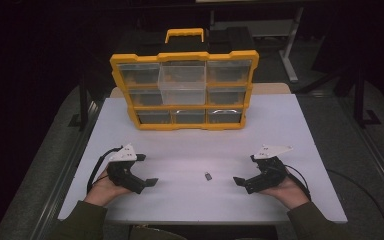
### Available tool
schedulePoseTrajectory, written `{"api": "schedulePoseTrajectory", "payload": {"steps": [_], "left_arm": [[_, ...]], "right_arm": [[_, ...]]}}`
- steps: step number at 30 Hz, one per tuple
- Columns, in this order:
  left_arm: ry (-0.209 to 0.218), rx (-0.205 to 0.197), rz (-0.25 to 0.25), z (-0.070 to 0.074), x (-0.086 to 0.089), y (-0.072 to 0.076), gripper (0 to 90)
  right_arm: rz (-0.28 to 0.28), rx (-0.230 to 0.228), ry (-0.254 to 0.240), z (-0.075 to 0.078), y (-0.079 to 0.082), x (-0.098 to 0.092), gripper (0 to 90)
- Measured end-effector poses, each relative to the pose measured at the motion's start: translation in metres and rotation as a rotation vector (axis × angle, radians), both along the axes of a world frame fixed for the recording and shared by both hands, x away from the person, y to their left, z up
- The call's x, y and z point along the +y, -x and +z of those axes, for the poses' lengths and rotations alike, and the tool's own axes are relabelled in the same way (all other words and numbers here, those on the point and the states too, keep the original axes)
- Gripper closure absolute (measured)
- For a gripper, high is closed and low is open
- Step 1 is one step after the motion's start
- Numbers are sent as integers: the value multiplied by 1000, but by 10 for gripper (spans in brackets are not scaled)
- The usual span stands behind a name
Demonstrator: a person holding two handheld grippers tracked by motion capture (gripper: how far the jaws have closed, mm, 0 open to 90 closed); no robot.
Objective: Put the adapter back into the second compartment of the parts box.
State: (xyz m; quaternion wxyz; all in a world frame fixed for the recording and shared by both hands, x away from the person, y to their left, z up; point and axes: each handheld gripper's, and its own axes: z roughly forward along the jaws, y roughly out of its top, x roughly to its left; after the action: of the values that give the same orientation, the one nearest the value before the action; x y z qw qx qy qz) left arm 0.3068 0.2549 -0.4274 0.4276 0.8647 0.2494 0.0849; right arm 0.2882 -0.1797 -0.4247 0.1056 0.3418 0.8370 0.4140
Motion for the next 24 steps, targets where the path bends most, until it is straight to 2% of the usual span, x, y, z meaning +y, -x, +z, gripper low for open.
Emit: {"api": "schedulePoseTrajectory", "payload": {"steps": [24], "left_arm": [[1,-4,-10,1,-2,4,0]], "right_arm": [[53,4,4,10,-13,23,0]]}}
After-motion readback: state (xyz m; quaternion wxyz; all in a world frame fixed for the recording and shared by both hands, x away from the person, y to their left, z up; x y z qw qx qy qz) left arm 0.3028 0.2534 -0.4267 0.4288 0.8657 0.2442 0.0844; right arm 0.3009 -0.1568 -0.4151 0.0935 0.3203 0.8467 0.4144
